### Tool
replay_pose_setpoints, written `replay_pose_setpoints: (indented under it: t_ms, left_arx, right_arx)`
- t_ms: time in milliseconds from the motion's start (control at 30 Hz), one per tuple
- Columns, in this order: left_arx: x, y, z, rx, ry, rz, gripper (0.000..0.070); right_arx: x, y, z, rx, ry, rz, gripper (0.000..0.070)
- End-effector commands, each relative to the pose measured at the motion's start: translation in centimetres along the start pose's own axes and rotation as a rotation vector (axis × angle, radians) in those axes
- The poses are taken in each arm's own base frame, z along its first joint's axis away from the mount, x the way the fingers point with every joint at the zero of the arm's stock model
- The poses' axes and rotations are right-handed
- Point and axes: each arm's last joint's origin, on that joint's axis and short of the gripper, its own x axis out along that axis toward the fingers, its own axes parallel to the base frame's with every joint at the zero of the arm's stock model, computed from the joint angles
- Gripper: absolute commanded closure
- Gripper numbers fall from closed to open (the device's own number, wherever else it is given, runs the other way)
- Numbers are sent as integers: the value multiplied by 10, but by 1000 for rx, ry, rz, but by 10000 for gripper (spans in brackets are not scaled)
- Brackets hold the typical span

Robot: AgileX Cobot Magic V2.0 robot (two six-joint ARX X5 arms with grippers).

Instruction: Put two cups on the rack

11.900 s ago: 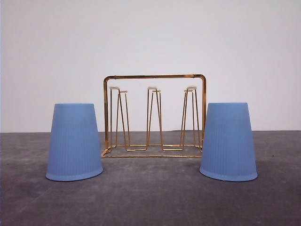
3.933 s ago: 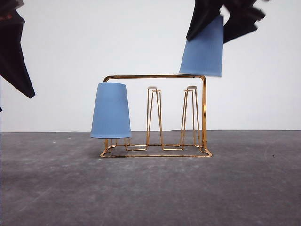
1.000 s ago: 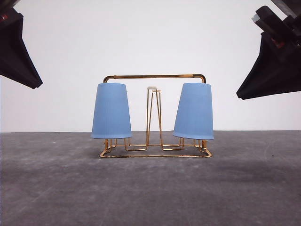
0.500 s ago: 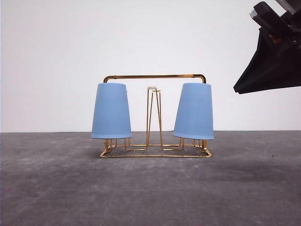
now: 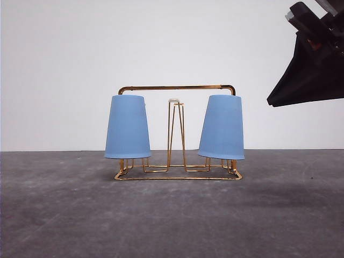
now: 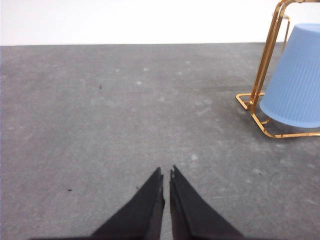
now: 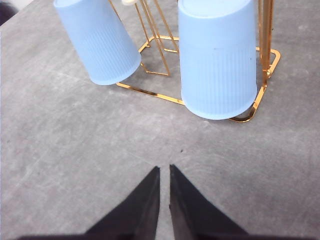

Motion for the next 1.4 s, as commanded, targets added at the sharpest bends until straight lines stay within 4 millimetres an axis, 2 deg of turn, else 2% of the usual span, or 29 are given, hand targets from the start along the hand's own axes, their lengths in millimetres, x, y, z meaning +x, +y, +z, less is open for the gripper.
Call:
replay_pose_setpoints:
  t_ms: [0,667,833,967,1167,1367]
  left_arx:
    - [2,0,-5,-8,8,1,700]
    - [2,0,-6,-7,12,3,700]
    - [2,0,-6,-7,12,3,700]
    - [2,0,-6,-7,12,3,700]
    - [2,0,-6,-7,12,3,700]
    - [2,0,-6,-7,12,3,700]
  right_arx:
    - [0,2,3,3,-11,7,668]
    - [0,2,4,0,-19,9,668]
    - [-9,-3,1,-150,-26,-79,668]
    - [-27,-13,-20,-166,-86,-229,668]
    - [-51,-36,-65,-168,-251,-459,668]
    - [-61,-45,-92,-165,-391,-552,668]
